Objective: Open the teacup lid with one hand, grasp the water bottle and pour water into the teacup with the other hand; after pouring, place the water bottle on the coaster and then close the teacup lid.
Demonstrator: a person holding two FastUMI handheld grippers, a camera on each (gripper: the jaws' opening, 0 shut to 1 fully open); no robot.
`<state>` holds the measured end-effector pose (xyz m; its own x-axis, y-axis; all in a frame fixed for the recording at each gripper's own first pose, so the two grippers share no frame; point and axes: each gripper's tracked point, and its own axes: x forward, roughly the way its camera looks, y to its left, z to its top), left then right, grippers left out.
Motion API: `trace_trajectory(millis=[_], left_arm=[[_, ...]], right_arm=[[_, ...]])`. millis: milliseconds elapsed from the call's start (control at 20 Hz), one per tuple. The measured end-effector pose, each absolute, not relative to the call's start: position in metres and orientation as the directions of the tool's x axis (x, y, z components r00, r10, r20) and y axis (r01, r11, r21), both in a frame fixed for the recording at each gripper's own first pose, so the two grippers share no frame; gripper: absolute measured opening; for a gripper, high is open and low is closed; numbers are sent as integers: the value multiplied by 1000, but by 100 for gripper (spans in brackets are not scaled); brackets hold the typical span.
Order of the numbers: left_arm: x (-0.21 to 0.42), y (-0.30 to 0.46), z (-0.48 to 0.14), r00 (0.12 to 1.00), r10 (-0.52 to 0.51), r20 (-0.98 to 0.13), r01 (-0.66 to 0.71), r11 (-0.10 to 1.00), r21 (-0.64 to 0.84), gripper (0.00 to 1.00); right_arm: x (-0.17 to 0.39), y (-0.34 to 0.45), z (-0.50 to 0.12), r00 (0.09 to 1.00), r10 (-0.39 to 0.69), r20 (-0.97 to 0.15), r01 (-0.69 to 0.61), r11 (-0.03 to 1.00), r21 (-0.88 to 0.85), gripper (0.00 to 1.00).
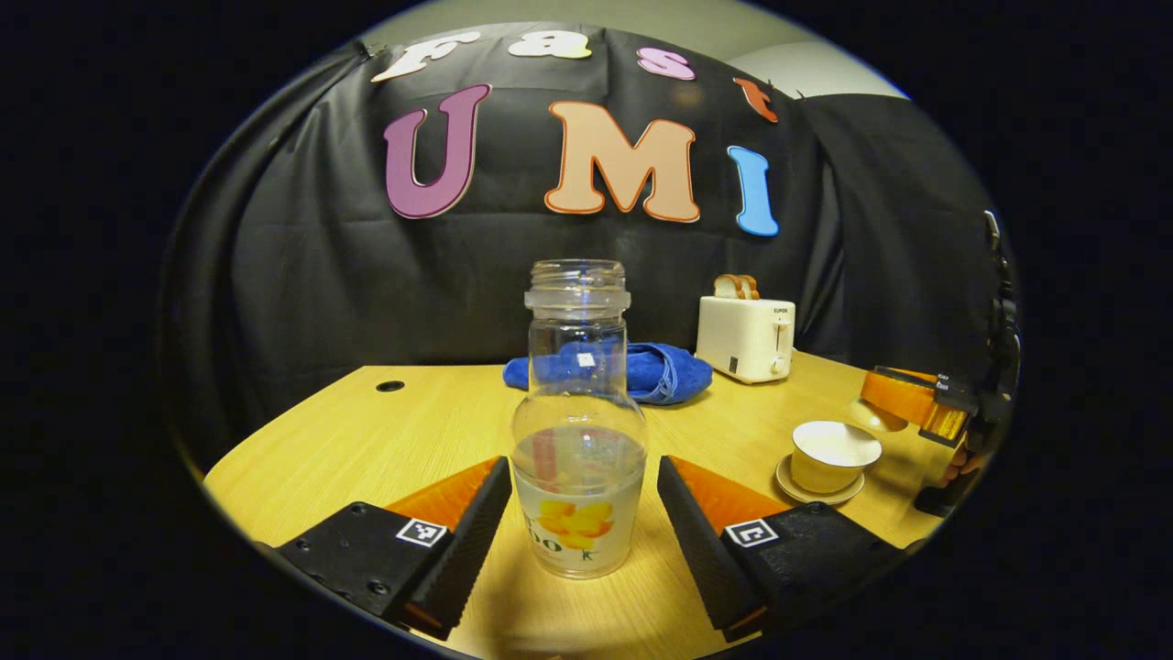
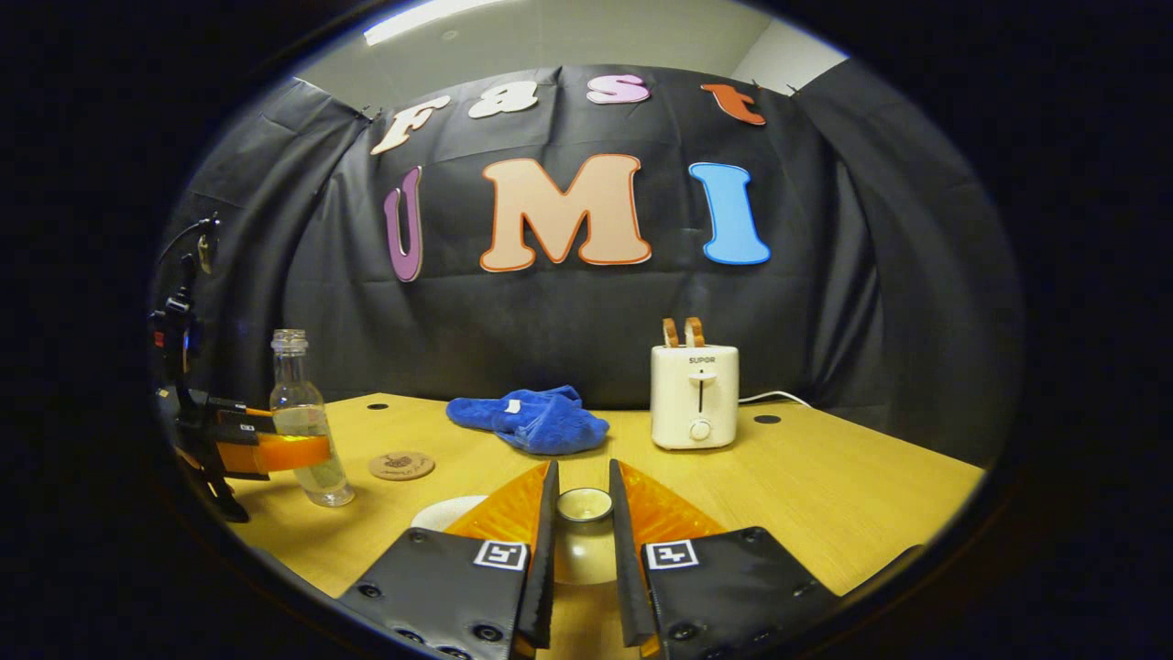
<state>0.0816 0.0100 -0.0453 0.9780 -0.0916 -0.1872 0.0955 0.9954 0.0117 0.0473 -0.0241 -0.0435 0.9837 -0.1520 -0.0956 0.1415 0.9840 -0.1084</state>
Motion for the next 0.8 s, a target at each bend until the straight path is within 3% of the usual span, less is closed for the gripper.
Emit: trace_trajectory(millis=[150,400,800], left_arm=[[88,10,-50,973,-94,-212,101,995,20,91],[93,11,-65,949,-81,-305,95,995,32,75],[95,8,-63,951,-65,-303,99,990,97,69]], right_arm=[[44,-32,-42,981,-171,-93,161,981,-111,33],[39,-45,-40,979,-182,-89,171,979,-112,33],[30,-61,-35,974,-208,-87,197,973,-116,32]])
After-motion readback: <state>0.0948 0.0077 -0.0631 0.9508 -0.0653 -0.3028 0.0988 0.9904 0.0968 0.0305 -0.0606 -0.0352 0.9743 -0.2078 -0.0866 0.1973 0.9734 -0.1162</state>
